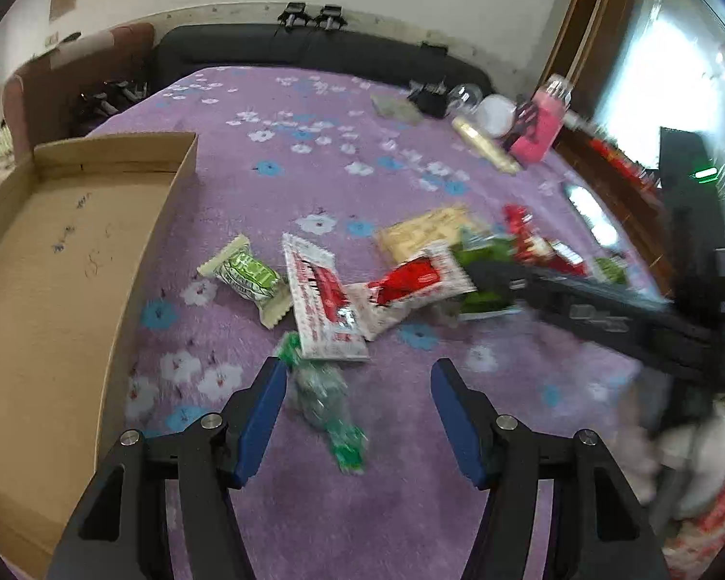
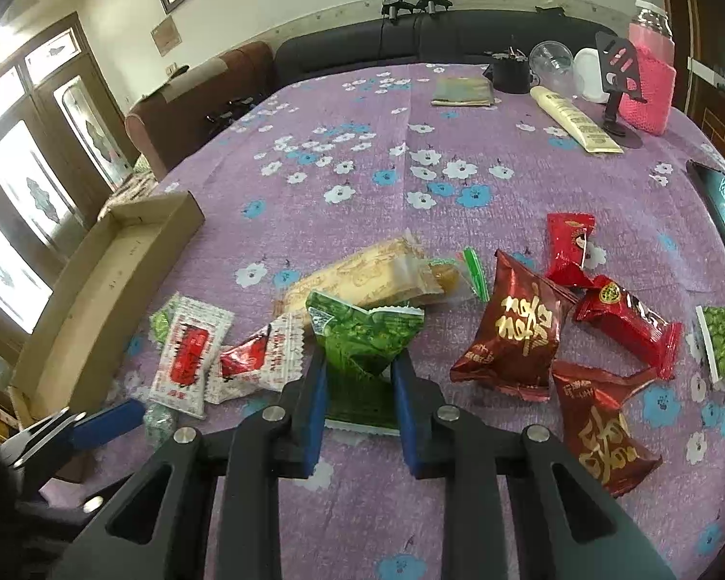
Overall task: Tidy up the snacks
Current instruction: 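Grasp the clear green candy packet with left gripper while right grasps green pea bag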
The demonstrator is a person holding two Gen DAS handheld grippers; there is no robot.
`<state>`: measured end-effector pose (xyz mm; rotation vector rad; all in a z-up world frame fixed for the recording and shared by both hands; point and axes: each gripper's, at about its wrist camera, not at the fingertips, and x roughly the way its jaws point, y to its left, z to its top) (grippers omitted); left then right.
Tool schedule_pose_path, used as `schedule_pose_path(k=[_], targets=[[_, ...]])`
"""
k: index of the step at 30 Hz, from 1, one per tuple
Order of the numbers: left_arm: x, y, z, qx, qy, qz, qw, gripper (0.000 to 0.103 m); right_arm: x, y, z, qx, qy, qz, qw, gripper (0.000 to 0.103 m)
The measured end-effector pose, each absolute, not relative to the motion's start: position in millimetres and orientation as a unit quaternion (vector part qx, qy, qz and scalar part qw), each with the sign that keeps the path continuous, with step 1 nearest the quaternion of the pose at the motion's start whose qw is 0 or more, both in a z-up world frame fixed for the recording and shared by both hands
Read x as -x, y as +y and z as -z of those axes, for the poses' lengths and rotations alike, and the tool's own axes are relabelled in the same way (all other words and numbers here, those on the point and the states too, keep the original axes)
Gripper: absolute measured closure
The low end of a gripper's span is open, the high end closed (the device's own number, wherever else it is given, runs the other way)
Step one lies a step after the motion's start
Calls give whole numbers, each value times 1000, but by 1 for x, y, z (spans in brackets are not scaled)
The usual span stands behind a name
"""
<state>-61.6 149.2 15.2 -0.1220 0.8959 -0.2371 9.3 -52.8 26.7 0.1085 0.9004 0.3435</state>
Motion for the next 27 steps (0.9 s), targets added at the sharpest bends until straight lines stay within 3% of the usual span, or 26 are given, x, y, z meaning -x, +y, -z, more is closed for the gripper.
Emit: schedule_pose_path(k=[3, 4, 18, 27], targets=[[55, 147, -12, 49, 443, 110, 888, 79, -2, -57, -37, -60, 424, -171, 887, 79], [56, 148, -10, 49, 445, 112, 887, 83, 3, -59, -41, -62, 421, -174, 888, 79], [103, 187, -38, 115, 402, 112, 902, 83, 52, -53, -78, -61, 396, -209, 892, 79], [135, 270, -68, 150, 347, 34, 925, 82, 65, 9, -87, -54, 410, -280, 867, 78]])
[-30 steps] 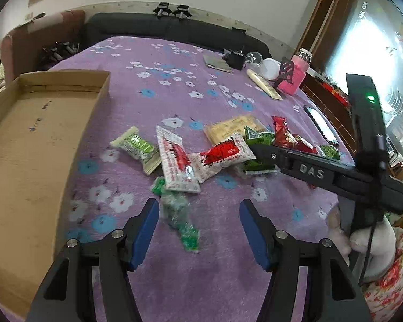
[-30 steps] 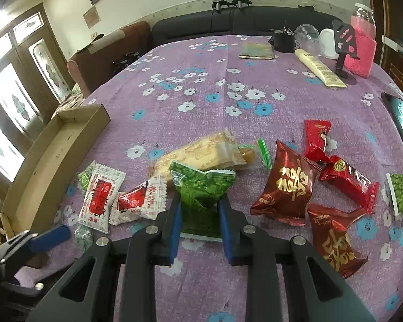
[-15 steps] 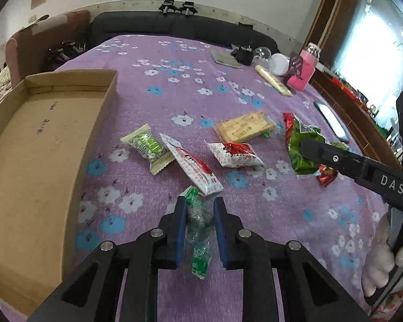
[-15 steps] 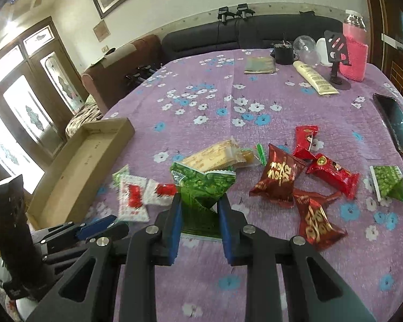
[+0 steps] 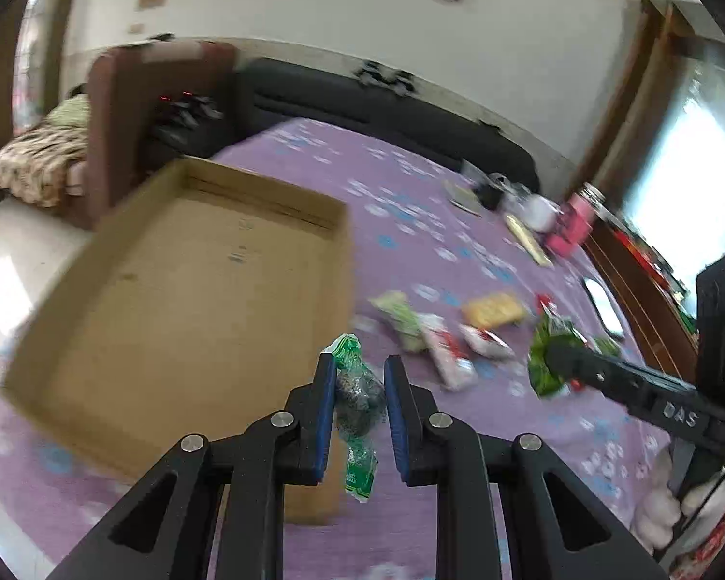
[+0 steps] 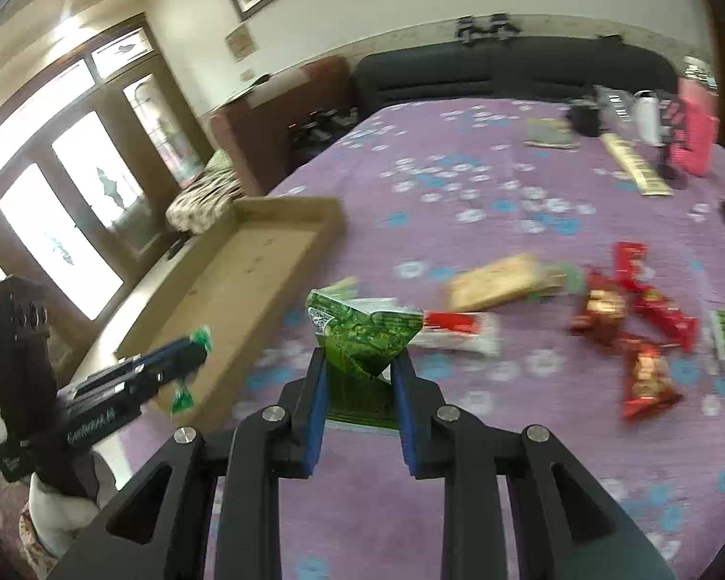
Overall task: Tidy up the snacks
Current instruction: 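Carry both held packets over the cardboard tray and open both grippers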
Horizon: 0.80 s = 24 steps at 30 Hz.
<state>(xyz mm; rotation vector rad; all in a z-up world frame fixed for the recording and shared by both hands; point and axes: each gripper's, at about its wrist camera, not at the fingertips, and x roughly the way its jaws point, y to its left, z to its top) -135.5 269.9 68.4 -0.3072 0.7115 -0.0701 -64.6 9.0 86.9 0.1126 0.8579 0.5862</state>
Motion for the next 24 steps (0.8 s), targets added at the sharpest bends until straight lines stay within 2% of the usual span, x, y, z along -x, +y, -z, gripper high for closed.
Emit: schedule_pose_path(k=[9, 21, 24], targets=[[128, 345, -50, 174, 353, -34, 919, 82, 63, 122, -79, -24, 439, -359, 823, 78], [127, 382, -36, 205, 353, -48, 911, 82, 60, 209, -32, 38, 487, -375, 788, 78], [131, 387, -38, 223, 346, -41, 910, 76, 62, 212, -32, 45, 481, -370, 793, 77]])
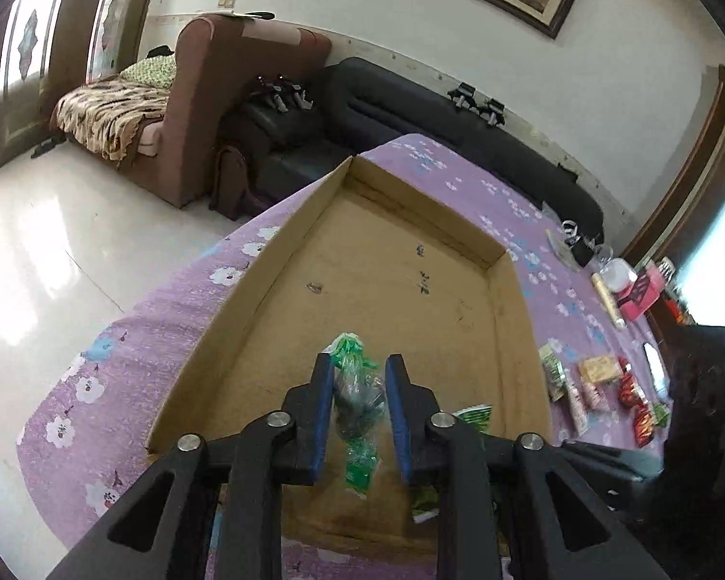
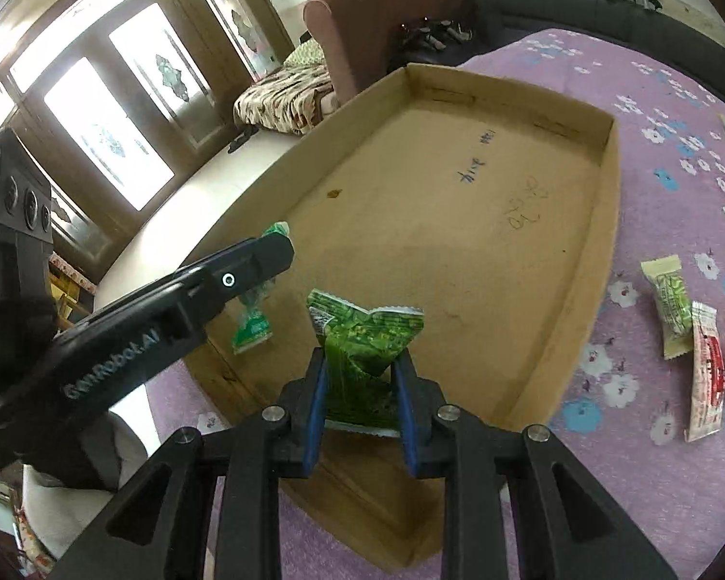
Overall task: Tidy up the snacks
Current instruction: 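Carry both held packets over the cardboard tray and open both grippers, then grasp a red-and-white candy packet with the right gripper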
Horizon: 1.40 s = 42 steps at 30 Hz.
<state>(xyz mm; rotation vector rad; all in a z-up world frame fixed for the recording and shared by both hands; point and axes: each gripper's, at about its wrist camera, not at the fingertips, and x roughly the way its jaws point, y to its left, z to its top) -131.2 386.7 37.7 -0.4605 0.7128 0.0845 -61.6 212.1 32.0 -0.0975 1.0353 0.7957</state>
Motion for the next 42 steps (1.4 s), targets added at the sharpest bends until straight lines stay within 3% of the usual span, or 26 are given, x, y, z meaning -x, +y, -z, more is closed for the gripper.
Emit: schedule_pose_path(k=[4, 9, 17, 20, 27, 38, 42], targets=[[138, 385, -46, 230, 336, -40, 913, 50, 68, 210, -40, 43, 470, -372, 799, 68], [151, 377, -65, 237, 324, -35, 915, 43, 73, 188, -58, 18, 450, -376, 810, 66], [165, 340, -96, 218, 302, -7, 928, 19, 70, 105, -73, -44, 427, -344, 835, 59], [162, 324, -96, 205, 310, 7, 928, 19, 64, 51, -70, -60, 421, -305, 852, 54], [146, 281, -87, 190, 333, 45, 922, 19, 34, -61, -50, -125, 440, -189, 869, 54], [140, 237, -80, 152, 362, 87, 916, 19, -5, -14, -44, -35, 416, -200, 887, 54], [140, 236, -77, 154, 367, 90, 913, 19, -28, 8, -30, -9, 452, -239, 859, 54]])
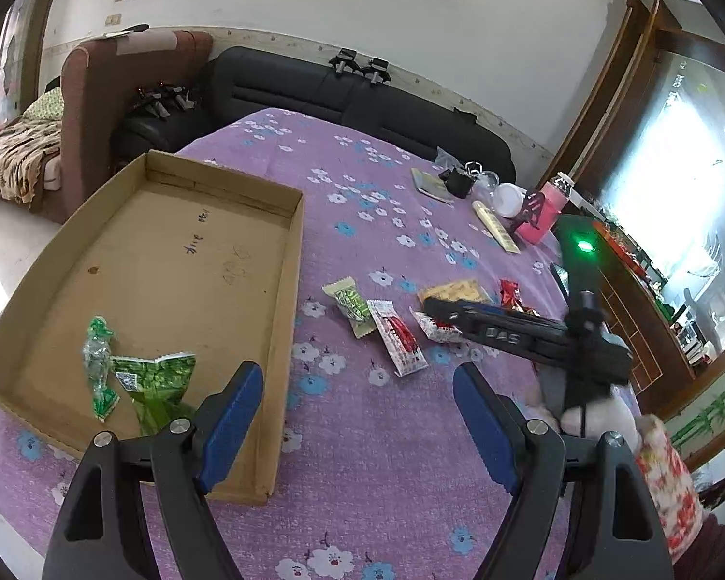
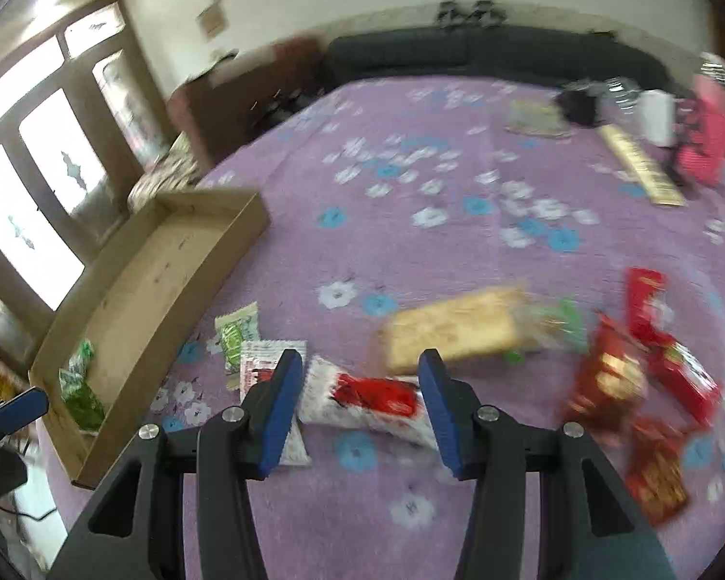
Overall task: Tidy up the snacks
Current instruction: 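Grasp a red-and-white candy packet with the right gripper, then grasp another red-and-white candy packet with the left gripper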
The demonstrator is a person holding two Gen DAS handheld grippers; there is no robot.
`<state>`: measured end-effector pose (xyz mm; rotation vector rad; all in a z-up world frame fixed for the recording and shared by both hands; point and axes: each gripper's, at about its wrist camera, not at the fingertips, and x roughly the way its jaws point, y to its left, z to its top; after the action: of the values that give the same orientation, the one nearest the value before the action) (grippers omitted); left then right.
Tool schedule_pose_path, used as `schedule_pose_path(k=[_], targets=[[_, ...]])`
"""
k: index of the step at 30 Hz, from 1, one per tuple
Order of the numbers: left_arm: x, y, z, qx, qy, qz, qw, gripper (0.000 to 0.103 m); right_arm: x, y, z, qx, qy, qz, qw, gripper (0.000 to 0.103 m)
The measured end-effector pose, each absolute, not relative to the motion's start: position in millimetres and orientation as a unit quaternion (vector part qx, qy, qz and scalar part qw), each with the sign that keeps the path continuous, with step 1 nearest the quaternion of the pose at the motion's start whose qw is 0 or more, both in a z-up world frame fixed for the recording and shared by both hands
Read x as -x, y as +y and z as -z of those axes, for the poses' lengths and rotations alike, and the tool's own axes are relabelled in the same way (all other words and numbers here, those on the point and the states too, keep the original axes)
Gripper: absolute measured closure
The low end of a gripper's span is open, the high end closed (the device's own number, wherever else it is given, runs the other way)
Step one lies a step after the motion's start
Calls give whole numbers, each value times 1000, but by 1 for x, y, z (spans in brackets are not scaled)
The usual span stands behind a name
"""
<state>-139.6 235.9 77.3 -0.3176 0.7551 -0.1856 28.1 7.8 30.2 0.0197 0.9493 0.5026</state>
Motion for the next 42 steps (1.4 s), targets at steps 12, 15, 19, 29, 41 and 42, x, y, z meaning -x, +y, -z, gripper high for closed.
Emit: schedule_pose_path(k=[12, 15, 19, 29, 41, 42], targets=[[135, 234, -71, 152, 373, 95, 910, 19, 5, 25, -22, 64, 467, -322, 821, 38], [135, 236, -72, 162, 372, 95, 909, 19, 14, 21, -21, 66, 461, -332, 820, 35], [132, 234, -68, 175, 377, 99, 904, 19, 24, 25, -13, 111, 449, -317, 828, 42], [121, 201, -61, 144, 395, 115, 900, 19, 18, -8, -19, 43, 458, -261, 849, 93], [50, 154, -20, 91, 449, 93, 884, 23, 23, -51, -24, -51, 437, -260, 859, 93], [44, 150, -17, 76, 449, 83, 886, 24, 22, -52, -23, -55, 437, -260, 859, 93]])
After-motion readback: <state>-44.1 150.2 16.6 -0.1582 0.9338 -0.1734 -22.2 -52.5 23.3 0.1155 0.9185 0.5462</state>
